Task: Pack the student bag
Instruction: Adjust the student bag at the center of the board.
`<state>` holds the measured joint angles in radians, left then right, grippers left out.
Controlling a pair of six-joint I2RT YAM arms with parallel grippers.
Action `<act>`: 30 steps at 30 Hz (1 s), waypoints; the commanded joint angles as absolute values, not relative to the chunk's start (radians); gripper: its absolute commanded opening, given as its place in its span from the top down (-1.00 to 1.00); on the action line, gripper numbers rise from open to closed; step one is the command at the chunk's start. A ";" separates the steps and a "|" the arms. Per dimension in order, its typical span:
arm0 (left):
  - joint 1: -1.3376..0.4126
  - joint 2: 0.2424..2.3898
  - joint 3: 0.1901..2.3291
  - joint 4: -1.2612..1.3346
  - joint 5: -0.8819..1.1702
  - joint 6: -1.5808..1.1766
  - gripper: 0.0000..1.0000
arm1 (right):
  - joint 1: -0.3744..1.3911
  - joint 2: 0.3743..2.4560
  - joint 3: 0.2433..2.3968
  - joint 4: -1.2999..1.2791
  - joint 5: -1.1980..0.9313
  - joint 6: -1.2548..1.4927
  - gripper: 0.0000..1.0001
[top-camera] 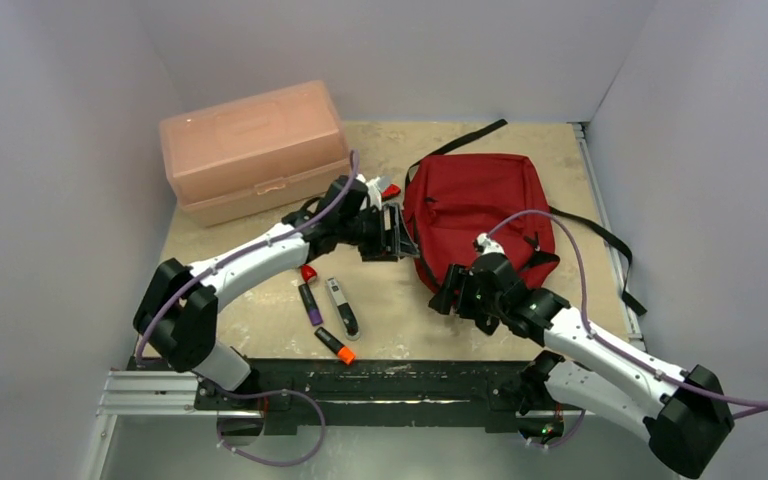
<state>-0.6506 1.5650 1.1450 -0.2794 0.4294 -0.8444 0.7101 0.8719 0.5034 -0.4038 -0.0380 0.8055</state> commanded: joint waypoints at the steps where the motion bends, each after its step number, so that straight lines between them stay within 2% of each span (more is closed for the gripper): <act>1: -0.724 1.446 1.012 -0.095 0.426 -0.848 -0.25 | 0.711 0.859 0.539 -0.297 0.284 0.851 -0.39; 4: -0.796 1.367 0.895 0.075 0.335 -0.855 -0.13 | 0.698 0.832 0.564 -0.226 0.467 0.801 -0.46; 7: -0.877 1.323 0.817 0.172 0.198 -0.779 -0.10 | 0.683 0.866 0.593 -0.138 0.565 0.682 -0.33; 11: -0.926 1.345 0.766 0.280 0.160 -0.750 -0.14 | 0.640 0.976 0.672 -0.140 0.562 0.571 -0.16; 14: -0.927 1.414 0.802 0.335 0.211 -0.827 -0.24 | 0.632 1.018 0.729 -0.198 0.520 0.545 -0.15; 16: -0.926 1.466 0.857 0.303 0.229 -0.911 -0.29 | 0.628 1.019 0.769 -0.294 0.511 0.594 -0.22; 18: -0.927 1.518 0.924 0.230 0.238 -0.963 -0.32 | 0.617 1.014 0.802 -0.415 0.490 0.658 -0.46; 23: -0.941 1.614 0.909 0.285 0.251 -1.224 -0.37 | 0.577 0.957 0.837 -0.724 0.480 0.845 -0.81; 30: -0.960 1.770 0.999 0.349 0.306 -1.374 -0.38 | 0.570 0.715 0.761 -0.896 0.598 1.096 -0.74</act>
<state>-0.9485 1.7020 0.9218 0.2745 0.2527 -1.2381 0.5758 0.8169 0.7910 -0.7273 0.4911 0.9012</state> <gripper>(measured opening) 0.688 0.886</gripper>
